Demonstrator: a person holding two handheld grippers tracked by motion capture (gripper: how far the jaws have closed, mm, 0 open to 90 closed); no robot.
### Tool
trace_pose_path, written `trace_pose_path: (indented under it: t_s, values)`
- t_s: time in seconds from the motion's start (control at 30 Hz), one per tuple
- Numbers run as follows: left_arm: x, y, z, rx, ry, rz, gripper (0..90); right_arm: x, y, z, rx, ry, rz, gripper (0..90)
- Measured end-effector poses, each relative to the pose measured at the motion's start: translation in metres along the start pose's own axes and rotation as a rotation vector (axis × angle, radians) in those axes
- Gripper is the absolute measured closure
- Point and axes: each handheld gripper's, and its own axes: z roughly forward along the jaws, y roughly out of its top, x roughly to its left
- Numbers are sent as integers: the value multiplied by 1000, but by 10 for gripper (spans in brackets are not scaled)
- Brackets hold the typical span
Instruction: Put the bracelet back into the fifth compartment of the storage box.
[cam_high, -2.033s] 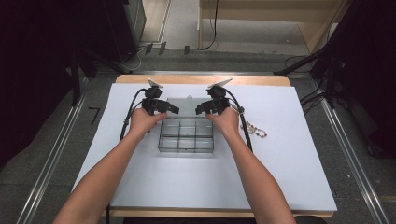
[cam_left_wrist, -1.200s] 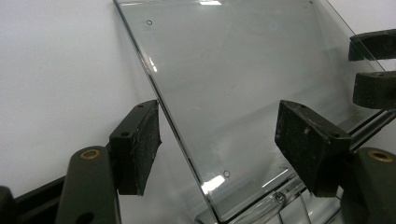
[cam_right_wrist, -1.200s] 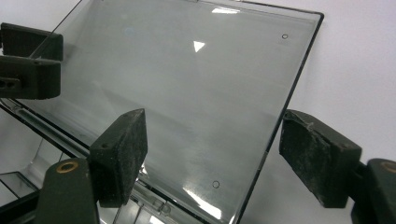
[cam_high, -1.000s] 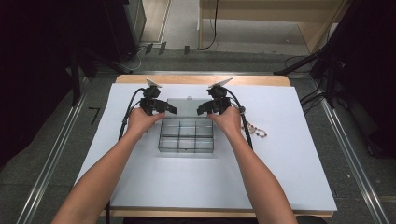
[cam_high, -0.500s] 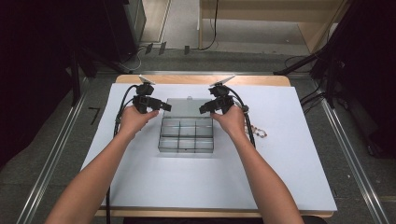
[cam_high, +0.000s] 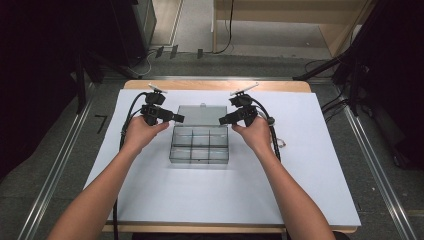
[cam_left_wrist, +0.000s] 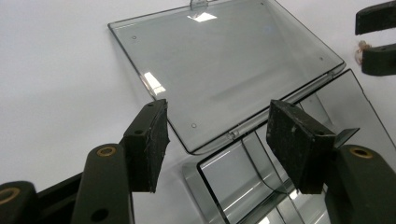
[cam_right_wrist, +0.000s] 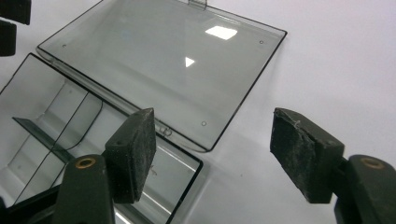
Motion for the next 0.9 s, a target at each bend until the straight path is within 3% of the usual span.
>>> trace_pose_path:
  t_s: [0.23, 0.37, 0.63, 0.9]
  values:
    - [-8, -8, -2, 9, 33, 44, 386, -2, -7, -8, -22, 10, -6, 334]
    - [-12, -13, -5, -2, 14, 54, 386, -3, -12, -11, -24, -4, -26, 340]
    - [-15, -23, -11, -14, -14, 50, 389, -9, -25, -18, -28, 13, -21, 353]
    - [-15, -33, -15, -25, -15, 57, 413, -14, -33, -27, -49, 23, -19, 358]
